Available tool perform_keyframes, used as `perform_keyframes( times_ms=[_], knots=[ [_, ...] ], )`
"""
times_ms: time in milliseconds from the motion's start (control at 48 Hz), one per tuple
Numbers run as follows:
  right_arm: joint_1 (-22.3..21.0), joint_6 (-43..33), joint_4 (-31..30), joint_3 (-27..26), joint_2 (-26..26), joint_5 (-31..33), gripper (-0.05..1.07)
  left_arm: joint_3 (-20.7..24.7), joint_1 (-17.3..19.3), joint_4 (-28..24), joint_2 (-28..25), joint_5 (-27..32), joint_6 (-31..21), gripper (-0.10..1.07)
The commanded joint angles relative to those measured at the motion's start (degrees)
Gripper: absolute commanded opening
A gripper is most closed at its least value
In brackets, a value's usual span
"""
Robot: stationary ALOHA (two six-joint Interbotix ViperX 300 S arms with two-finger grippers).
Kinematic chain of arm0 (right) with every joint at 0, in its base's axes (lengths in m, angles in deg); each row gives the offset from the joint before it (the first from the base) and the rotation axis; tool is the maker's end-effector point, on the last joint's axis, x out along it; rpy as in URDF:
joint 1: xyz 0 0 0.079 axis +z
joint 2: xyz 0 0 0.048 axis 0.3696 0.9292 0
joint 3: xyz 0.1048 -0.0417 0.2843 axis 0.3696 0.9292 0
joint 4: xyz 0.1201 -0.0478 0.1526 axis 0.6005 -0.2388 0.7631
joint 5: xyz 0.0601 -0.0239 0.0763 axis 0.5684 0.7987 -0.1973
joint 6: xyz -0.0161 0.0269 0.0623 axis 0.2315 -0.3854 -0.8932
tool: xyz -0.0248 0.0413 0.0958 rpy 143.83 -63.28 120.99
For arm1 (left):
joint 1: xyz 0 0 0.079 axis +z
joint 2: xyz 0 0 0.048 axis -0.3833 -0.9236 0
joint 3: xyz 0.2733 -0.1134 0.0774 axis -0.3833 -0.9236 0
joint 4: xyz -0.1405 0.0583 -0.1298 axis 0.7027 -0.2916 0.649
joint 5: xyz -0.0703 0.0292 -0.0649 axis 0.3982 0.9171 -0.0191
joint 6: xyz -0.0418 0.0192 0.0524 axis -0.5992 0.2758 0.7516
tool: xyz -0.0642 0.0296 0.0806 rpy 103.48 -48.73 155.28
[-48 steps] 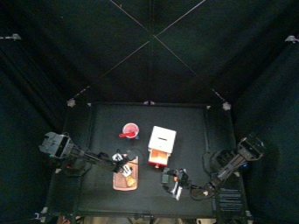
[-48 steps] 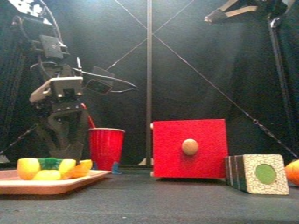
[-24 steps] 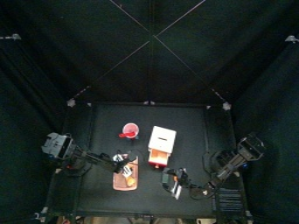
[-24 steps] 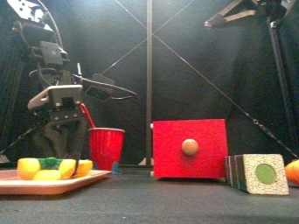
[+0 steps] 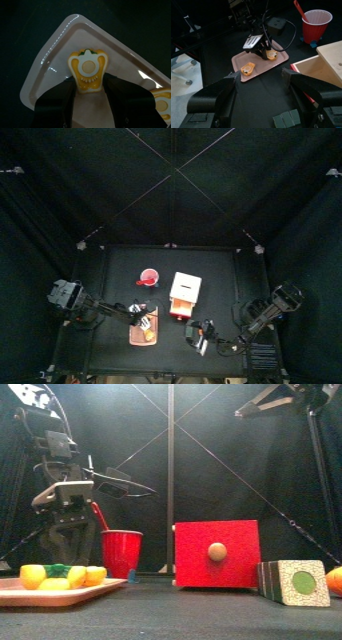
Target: Grab squash half
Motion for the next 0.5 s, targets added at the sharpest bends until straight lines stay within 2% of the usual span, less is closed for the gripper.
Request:
perform_keyframes(
  times_ms=[0,208,479],
  knots=[
    [-0.1,-0.1,-0.1,-0.5,-0.7,0.2,0.97,0.5,0.2,-1.6,2.9,0.7,0.1,0.68],
    [-0.1,-0.1,0.1,-0.6,-0.7,0.2,0.97,-1.3,-1.1,-2.2,6.4,1.2,-0.1,0.68],
    [-0.1,0.0,0.1,-0.5,-0.7,0.3,0.97,-2.4,-1.4,-2.1,7.5,1.2,-0.2,0.68]
  ],
)
